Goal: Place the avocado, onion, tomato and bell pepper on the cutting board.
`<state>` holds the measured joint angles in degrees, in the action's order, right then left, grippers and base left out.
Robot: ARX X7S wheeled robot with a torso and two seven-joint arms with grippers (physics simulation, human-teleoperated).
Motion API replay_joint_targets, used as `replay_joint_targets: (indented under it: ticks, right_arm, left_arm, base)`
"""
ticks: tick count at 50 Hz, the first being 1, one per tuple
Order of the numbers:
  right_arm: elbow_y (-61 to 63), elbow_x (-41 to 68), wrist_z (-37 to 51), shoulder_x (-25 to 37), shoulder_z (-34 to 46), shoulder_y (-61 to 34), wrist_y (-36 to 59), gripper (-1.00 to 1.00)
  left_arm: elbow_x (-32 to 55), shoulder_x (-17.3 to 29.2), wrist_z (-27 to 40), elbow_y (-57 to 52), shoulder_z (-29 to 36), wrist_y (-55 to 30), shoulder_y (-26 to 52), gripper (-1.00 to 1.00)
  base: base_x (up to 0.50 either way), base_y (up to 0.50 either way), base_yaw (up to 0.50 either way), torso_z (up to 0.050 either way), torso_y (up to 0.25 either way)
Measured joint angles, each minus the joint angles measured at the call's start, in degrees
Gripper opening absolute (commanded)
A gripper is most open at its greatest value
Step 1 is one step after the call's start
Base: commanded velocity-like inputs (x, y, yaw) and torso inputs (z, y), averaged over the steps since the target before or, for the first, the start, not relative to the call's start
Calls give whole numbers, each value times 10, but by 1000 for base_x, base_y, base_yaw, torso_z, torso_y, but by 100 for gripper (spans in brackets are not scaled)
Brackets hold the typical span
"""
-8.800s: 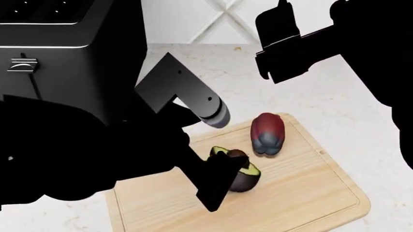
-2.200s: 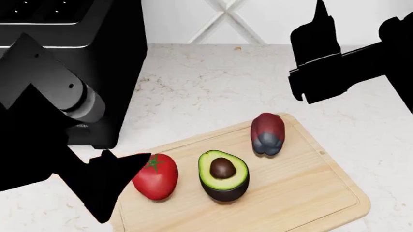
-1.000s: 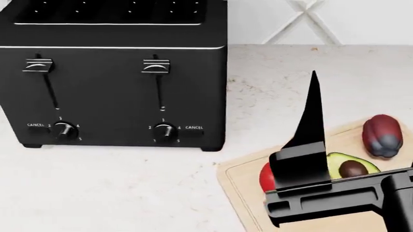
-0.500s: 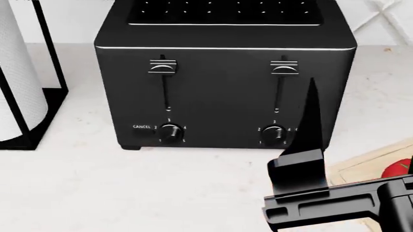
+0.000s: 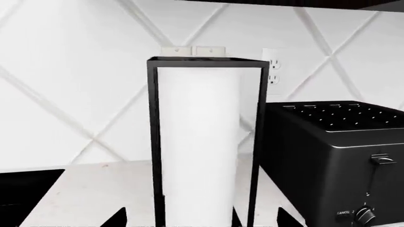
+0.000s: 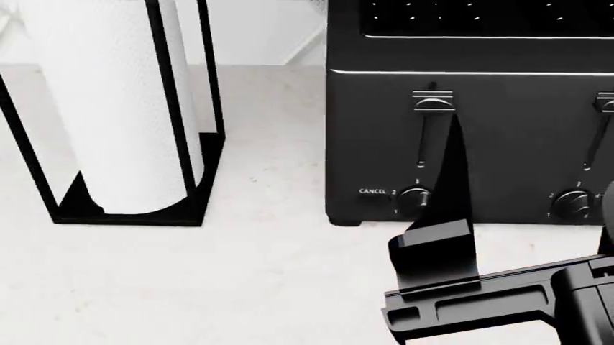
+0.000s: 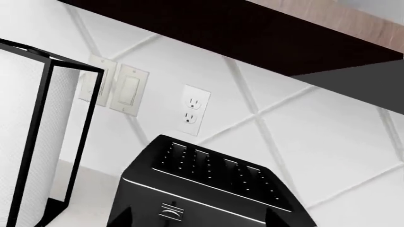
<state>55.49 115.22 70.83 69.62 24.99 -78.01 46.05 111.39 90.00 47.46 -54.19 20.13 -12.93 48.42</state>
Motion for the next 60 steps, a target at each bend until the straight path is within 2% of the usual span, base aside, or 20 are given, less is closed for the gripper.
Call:
replay_joint_targets:
  ticks: [36, 60]
  right_arm:
    - [12, -11, -9, 10, -16, 31, -9, 100]
    - [3, -4, -5, -7, -11, 14, 5, 100]
  left_arm:
    - [-11, 0, 5, -3, -17, 6, -23, 100]
    - [-13, 0, 4, 2, -34, 8, -38, 100]
  base:
    - [0, 500, 0, 0, 0]
    - [0, 500, 0, 0, 0]
